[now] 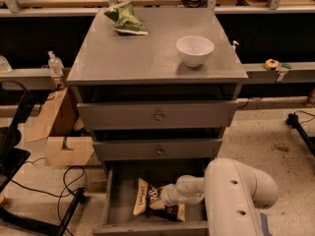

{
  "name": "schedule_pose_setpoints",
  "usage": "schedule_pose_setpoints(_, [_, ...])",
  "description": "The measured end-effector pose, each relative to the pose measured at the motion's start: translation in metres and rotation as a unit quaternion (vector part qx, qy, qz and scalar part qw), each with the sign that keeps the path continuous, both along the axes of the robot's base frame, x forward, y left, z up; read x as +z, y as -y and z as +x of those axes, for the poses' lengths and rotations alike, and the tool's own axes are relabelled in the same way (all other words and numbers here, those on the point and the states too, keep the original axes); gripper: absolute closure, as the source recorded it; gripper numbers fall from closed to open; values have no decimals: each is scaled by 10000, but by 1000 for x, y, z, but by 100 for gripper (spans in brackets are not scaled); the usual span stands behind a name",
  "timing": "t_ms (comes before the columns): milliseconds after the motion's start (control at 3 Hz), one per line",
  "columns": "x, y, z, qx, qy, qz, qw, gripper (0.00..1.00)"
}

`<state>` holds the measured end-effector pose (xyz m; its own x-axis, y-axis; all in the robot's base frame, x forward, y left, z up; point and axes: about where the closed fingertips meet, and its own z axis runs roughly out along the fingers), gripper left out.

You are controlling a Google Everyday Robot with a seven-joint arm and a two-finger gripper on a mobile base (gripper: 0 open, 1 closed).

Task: Pick brown chip bag from bottom drawer and place on counter

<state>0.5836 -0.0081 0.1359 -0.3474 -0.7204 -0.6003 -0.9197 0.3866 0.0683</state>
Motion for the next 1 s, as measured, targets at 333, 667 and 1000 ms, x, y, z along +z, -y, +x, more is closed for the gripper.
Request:
schedule_pose_setpoints(333, [2,0,0,0,0,0,10000,100])
schedule_pose_setpoints(667, [35,7,-8,197,133,52,9997,100])
schedule_pose_setpoints(1000, [119,31,-29,543,610,199,9965,100])
